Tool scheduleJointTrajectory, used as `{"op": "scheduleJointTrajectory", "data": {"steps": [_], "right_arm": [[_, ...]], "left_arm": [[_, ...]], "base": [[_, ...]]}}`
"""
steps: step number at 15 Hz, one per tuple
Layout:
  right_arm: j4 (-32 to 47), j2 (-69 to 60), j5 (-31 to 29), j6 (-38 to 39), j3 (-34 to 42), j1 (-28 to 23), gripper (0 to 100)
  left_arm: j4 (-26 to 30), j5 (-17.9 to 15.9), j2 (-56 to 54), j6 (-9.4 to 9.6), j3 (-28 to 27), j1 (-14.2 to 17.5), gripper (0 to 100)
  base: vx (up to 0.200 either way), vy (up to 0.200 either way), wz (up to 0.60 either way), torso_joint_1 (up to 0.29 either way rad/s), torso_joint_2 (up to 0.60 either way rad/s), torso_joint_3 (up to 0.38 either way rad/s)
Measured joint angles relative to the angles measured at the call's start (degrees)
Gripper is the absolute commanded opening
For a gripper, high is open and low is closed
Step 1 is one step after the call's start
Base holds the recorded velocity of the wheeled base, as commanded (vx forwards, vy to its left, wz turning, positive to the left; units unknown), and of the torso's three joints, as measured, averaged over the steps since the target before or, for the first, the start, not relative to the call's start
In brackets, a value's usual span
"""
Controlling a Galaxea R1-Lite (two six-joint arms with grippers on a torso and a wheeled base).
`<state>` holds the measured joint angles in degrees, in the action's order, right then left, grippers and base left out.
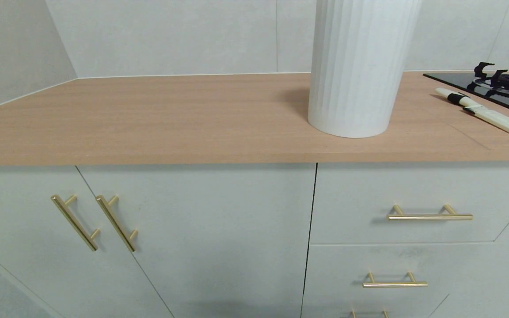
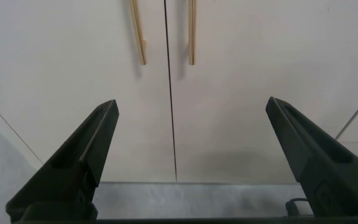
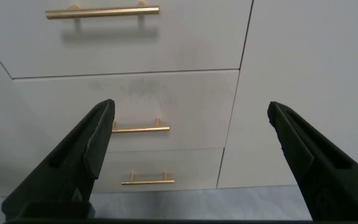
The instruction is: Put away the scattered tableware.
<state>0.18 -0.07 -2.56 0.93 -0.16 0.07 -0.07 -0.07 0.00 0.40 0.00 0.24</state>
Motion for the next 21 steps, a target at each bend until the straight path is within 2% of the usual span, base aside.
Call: {"op": "scheduleJointTrajectory", "data": {"steps": [6,15,21], "right_arm": [[0.0,0.0,0.0,0.0,0.0,0.0,100],[0.0,0.0,0.0,-0.1,0.0,0.0,100],[0.0,0.0,0.0,0.0,0.1,0.1,100]], "left_arm": [[0.0,0.0,0.0,0.04,0.0,0.0,100],[0.0,0.0,0.0,-0.13,0.0,0.0,100],[0.0,0.0,0.0,-0.16,0.0,0.0,100]], "base": [[0.000,-0.200,0.00,0.003,0.00,0.002],[0.000,0.000,0.00,0.000,0.00,0.000],[0.167,0.000,0.00,-0.004,0.00,0.004]]}}
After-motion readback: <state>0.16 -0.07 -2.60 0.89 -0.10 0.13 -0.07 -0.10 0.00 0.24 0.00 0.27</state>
